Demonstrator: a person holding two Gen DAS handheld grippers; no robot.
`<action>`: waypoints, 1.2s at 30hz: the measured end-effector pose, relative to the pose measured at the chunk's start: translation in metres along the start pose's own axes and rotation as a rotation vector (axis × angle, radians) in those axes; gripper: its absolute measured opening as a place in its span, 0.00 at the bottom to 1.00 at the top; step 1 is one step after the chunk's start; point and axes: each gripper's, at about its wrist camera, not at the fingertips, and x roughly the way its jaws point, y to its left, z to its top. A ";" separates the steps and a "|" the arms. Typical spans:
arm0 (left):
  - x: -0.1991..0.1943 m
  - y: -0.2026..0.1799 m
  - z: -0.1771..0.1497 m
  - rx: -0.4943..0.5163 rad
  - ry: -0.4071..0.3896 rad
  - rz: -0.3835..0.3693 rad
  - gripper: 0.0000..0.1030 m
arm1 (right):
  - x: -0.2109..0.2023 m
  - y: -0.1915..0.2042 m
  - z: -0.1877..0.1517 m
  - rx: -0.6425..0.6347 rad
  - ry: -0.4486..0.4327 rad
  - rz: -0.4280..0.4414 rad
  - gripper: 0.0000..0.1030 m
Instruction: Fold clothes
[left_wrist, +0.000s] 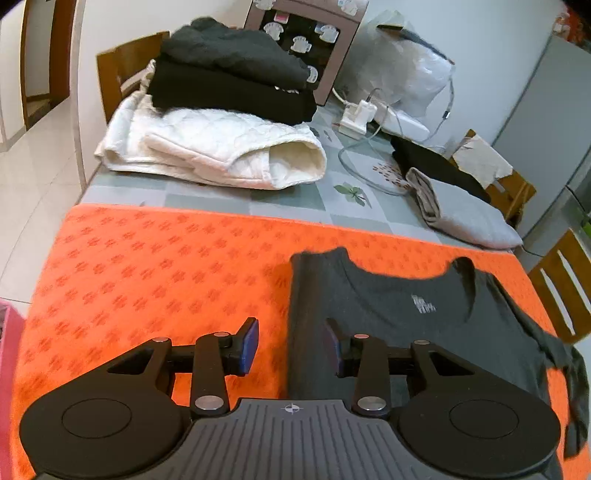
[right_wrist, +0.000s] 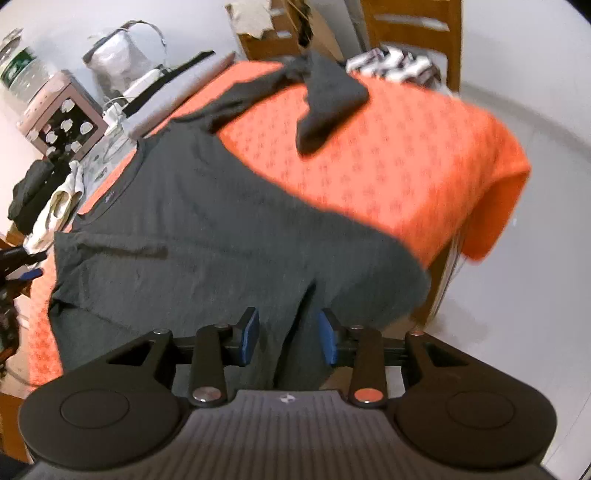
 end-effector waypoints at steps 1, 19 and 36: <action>0.007 -0.001 0.003 0.000 0.007 0.005 0.40 | 0.002 0.000 -0.005 0.014 0.010 0.000 0.40; 0.039 0.033 0.025 -0.052 0.031 0.085 0.02 | -0.034 0.026 -0.011 0.051 -0.017 0.038 0.04; -0.052 0.001 -0.015 0.075 0.054 0.055 0.25 | -0.032 0.000 0.077 -0.148 -0.119 -0.082 0.35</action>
